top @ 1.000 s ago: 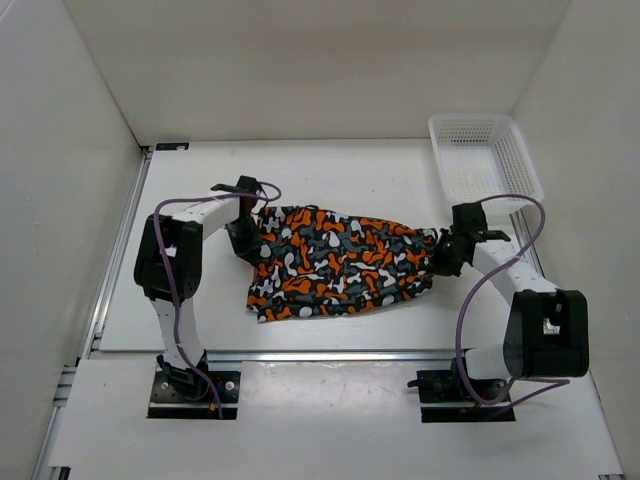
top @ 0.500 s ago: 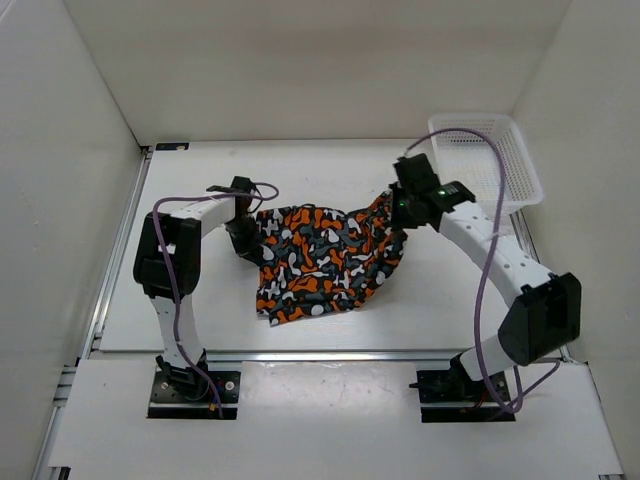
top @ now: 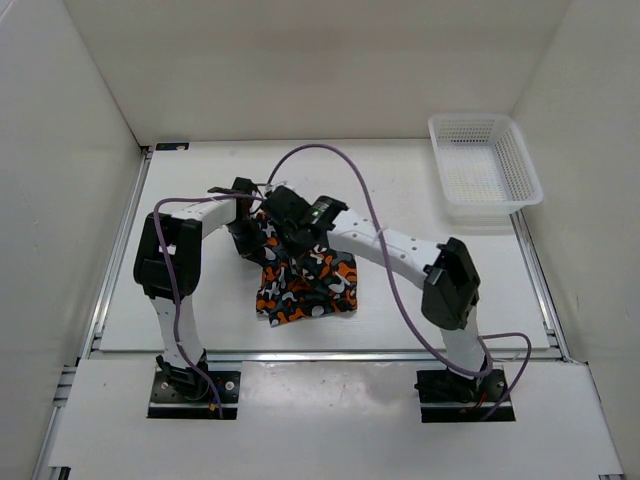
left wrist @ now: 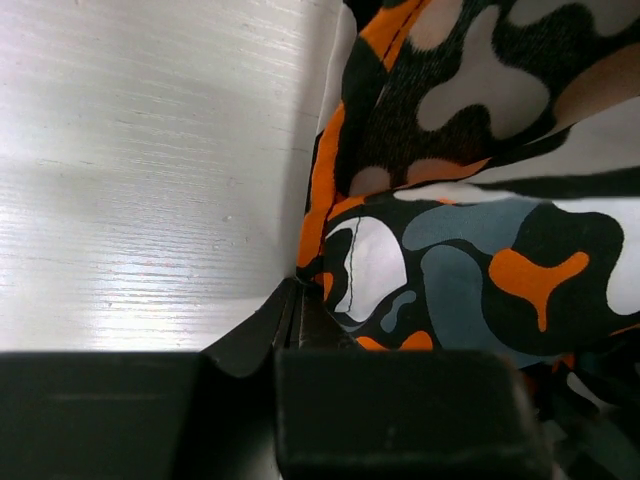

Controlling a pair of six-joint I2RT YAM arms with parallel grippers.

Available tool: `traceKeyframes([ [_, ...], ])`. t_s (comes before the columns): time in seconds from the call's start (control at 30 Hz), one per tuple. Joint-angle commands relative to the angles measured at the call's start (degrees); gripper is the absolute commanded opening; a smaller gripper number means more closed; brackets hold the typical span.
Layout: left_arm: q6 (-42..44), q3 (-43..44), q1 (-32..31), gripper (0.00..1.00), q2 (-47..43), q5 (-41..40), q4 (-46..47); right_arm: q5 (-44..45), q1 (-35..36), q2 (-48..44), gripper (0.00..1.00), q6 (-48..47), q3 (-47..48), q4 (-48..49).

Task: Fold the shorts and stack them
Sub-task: Fold the shorts

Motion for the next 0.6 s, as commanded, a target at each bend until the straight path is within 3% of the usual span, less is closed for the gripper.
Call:
traceKeyframes([
  [0.0,-0.02,-1.59,-0.02,0.1,0.52,-1.26,2.68,-0.41,0.52,3.69,0.0,-0.38,3.42,-1.01],
  [0.4,1.03,-5.28,5.42,0.1,-8.61,-1.79,2.06,-3.41,1.04,8.97,0.0,0.68,5.36,2.07],
  [0.47,1.74,-4.76,6.22,0.27,-11.16,-1.0,0.05,-4.9,1.04,10.12,0.15,1.2,8.07,2.6],
  [0.5,1.74,-4.06,6.91,0.34,-12.22,-1.0,-0.65,-6.21,1.04,10.82,0.41,1.2,8.95,2.6],
  [0.53,1.74,-3.27,7.44,0.43,-13.45,-1.78,-1.36,-7.62,1.04,10.83,0.57,1.2,9.48,3.47],
  [0.57,1.74,-2.74,7.45,0.63,-15.98,-2.57,-2.58,-10.15,1.04,9.43,0.7,1.2,8.79,4.7],
])
